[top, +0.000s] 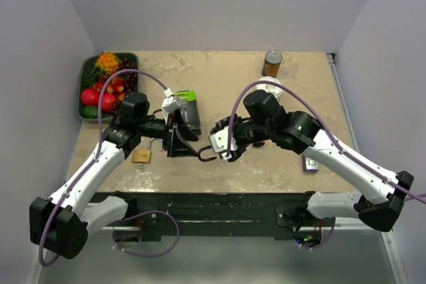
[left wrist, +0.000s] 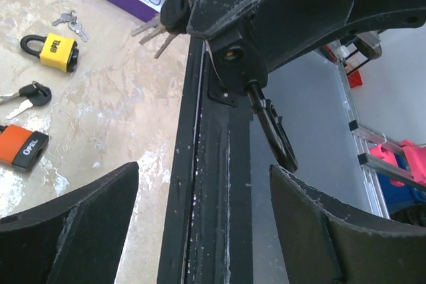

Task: Lock with the key
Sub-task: Pick up the lock from the center of the board.

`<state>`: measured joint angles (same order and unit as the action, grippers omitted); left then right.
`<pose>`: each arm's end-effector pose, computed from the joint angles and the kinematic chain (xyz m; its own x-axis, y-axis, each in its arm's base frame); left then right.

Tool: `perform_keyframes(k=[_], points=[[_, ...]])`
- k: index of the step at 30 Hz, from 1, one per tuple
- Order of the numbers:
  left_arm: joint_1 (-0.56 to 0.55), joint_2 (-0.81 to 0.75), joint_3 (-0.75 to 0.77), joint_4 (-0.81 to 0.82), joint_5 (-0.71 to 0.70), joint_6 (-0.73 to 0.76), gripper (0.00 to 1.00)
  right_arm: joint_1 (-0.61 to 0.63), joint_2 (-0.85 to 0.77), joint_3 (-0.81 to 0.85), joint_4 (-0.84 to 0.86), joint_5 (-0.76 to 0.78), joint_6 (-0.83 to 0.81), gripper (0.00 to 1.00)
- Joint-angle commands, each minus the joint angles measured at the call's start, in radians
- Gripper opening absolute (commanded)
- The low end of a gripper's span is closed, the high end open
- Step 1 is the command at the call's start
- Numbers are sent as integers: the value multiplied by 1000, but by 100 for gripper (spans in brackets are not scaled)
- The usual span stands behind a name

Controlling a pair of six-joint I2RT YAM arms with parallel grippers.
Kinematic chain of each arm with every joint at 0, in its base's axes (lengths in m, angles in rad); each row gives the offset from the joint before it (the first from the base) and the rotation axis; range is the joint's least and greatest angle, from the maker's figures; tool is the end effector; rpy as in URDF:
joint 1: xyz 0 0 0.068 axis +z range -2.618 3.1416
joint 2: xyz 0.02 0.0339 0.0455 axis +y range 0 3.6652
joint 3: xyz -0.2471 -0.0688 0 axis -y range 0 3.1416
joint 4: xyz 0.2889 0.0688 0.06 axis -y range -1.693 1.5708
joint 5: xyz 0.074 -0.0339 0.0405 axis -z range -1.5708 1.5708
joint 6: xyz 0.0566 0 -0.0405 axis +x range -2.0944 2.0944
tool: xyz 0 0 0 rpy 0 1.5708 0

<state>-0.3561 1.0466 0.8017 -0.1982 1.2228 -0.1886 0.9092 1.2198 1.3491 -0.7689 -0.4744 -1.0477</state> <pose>0.2396 -0.1459 0.2756 -0.5662 0.1424 -0.8118 0.8233 0.0512 -0.5653 0.1722 0.2633 0.3681 0.6199 -0.4582 -0.6370 -0.7808 -0.2794 -0.5588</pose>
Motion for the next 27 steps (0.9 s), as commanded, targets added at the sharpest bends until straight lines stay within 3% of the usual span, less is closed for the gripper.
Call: perform_keyframes(k=[1, 4, 5, 7, 8, 12, 16, 27], points=[[60, 7, 80, -202, 46, 168, 85, 0, -62, 2, 22, 36, -55, 0], [141, 64, 184, -465, 75, 409, 85, -1, -72, -11, 20, 57, -57, 0], [140, 82, 207, -545, 76, 557, 85, 0, -71, -21, 26, 59, -55, 0], [91, 98, 226, -616, 61, 584, 85, 0, -63, -22, 39, 65, -35, 0], [71, 92, 215, -592, 55, 522, 85, 0, -45, -21, 51, 69, -26, 0], [-10, -6, 104, -205, -19, 212, 86, 0, -6, 4, 66, 68, -6, 0], [-60, 13, 54, -74, -23, 33, 83, 11, 14, 27, 76, 72, 8, 0], [-119, 30, 7, -18, -118, -28, 67, 33, 38, 36, 123, 105, 69, 0]])
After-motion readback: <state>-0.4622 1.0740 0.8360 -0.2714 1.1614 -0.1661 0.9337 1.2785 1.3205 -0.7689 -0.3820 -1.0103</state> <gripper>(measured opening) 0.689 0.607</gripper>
